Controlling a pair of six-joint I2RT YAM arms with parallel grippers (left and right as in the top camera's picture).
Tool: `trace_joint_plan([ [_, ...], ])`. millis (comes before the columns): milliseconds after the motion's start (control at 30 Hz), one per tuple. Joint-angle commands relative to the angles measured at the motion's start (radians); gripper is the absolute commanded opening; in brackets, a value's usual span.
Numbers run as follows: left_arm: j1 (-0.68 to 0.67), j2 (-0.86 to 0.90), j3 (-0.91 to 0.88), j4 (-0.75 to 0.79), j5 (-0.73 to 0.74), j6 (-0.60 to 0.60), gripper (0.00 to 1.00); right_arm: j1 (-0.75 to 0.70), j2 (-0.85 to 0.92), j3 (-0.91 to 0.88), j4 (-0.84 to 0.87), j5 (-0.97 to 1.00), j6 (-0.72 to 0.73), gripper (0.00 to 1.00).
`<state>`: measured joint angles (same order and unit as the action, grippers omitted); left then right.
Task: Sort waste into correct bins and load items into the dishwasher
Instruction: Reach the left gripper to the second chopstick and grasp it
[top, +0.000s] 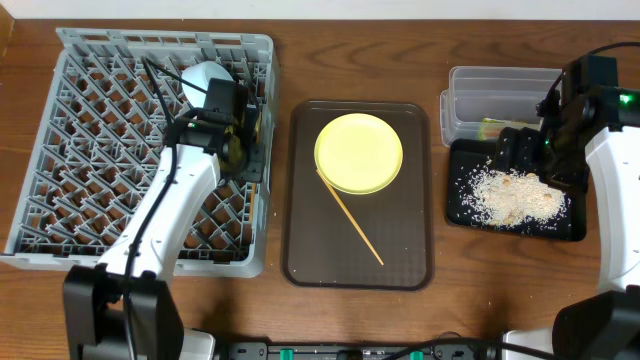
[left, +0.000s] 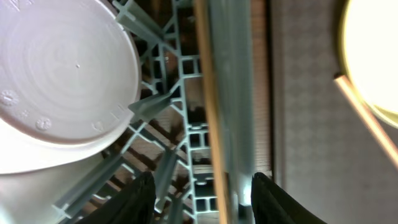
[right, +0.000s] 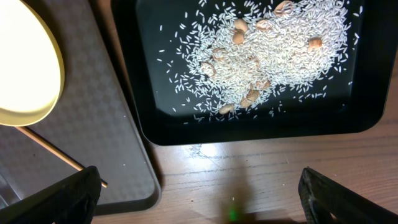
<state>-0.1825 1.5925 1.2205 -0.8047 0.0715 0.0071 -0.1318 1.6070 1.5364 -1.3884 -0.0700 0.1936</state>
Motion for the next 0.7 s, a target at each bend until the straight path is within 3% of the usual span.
trace_joint_plan([
  [0, -0.011, -0.062, 0.022, 0.000, 0.180, -0.089, 0.52, -0.006, -0.021, 0.014, 0.000, 0.010, -0.011, 0.99],
  [67, -0.039, -0.068, 0.022, 0.008, 0.279, -0.164, 0.52, -0.006, -0.021, 0.014, 0.001, 0.010, -0.011, 0.99],
  [167, -0.103, -0.061, 0.018, 0.016, 0.274, -0.304, 0.53, -0.006, -0.021, 0.014, 0.001, 0.010, -0.011, 0.99],
  [233, -0.163, -0.049, 0.008, 0.029, 0.221, -0.422, 0.62, -0.006, -0.021, 0.014, 0.001, 0.010, -0.011, 0.99],
  [433, -0.313, 0.017, -0.009, 0.064, 0.070, -0.636, 0.62, -0.006, -0.021, 0.014, 0.000, 0.010, -0.011, 0.99],
  [667, -0.438, 0.160, -0.009, 0.123, 0.043, -0.747, 0.62, -0.006, -0.021, 0.014, 0.000, 0.010, -0.011, 0.99],
])
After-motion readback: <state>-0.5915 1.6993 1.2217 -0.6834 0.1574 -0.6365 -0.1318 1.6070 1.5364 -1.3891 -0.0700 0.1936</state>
